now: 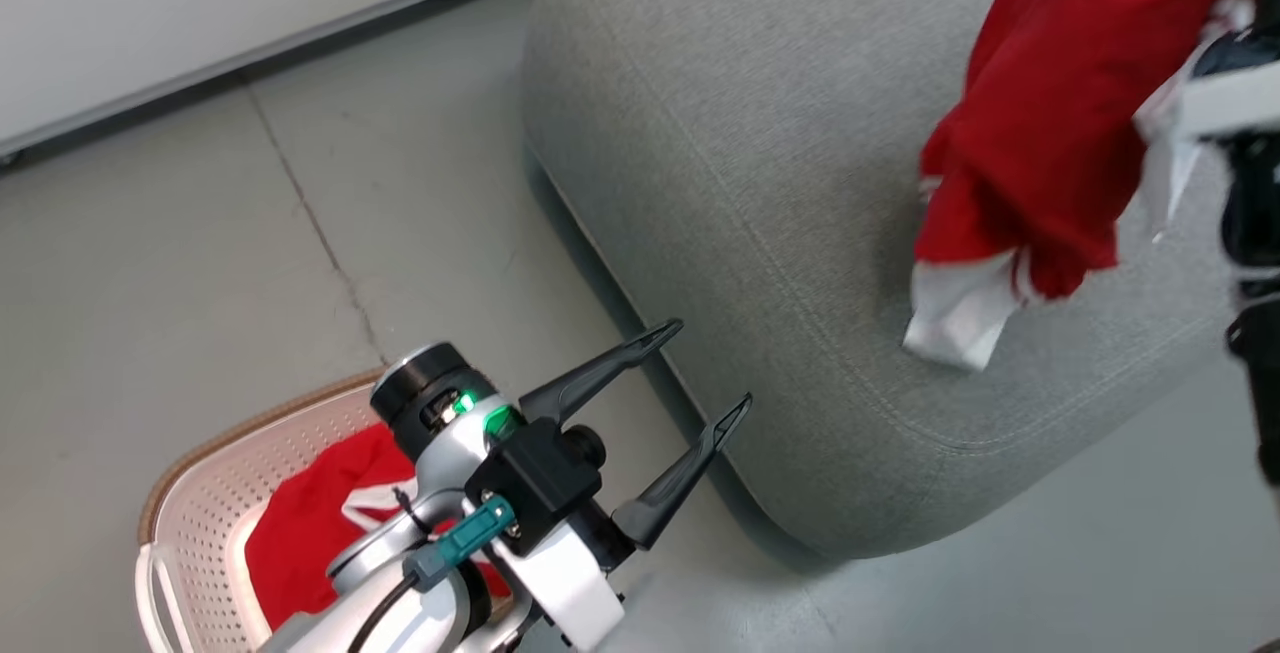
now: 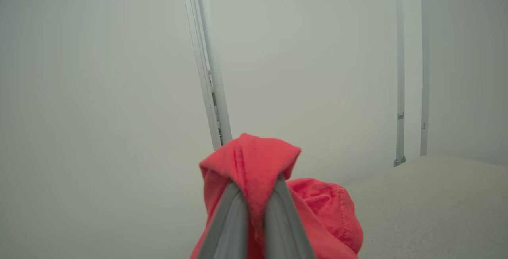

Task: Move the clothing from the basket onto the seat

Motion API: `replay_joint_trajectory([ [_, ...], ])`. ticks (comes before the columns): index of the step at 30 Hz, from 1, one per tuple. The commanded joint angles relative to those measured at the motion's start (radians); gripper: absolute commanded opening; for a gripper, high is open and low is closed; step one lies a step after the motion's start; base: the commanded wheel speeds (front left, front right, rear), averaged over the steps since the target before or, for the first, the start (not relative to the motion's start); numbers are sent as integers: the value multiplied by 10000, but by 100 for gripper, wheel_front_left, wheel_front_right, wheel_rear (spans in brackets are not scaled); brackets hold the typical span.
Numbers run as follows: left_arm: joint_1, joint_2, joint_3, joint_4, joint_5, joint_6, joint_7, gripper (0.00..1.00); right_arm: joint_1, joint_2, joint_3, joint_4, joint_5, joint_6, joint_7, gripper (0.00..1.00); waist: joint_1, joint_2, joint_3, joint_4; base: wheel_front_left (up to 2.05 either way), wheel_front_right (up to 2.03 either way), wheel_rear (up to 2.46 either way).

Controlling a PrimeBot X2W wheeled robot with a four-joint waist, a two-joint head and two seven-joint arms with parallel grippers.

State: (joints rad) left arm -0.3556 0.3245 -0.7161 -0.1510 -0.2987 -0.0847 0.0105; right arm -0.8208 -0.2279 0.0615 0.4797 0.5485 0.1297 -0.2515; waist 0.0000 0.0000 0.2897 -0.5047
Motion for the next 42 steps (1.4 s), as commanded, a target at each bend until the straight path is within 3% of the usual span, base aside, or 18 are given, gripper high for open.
replay_joint_trajectory([
  [1,-301,33,2,-81,75,-54,53,100,-468,-178,-92,219,57,21,-89,0,0,0,486,368,0,0,0],
  [7,-1038,133,-46,-286,249,-168,248,100,-1958,-839,-652,1087,134,19,-160,0,0,0,1509,856,0,0,0],
  [14,-1755,439,-61,-529,455,-265,498,100,-2503,-1014,-1003,2048,92,19,-158,0,0,0,2603,1219,0,0,0],
  [28,-2409,895,-47,-681,448,-318,889,100,-1955,-415,-1303,4335,806,20,-160,0,0,0,3802,1233,0,0,0],
  [29,-2414,919,-39,-665,434,-315,878,100,-1942,-404,-1295,4371,803,20,-160,21,0,0,3782,1208,0,0,0],
  [30,-2391,942,-18,-629,414,-301,863,100,-1900,-369,-1193,4473,730,20,-159,100,0,0,3736,1171,0,0,0],
  [42,-1220,721,91,134,-185,190,-47,100,-292,-438,-507,4071,-532,15,-153,100,0,0,1407,898,0,0,0],
])
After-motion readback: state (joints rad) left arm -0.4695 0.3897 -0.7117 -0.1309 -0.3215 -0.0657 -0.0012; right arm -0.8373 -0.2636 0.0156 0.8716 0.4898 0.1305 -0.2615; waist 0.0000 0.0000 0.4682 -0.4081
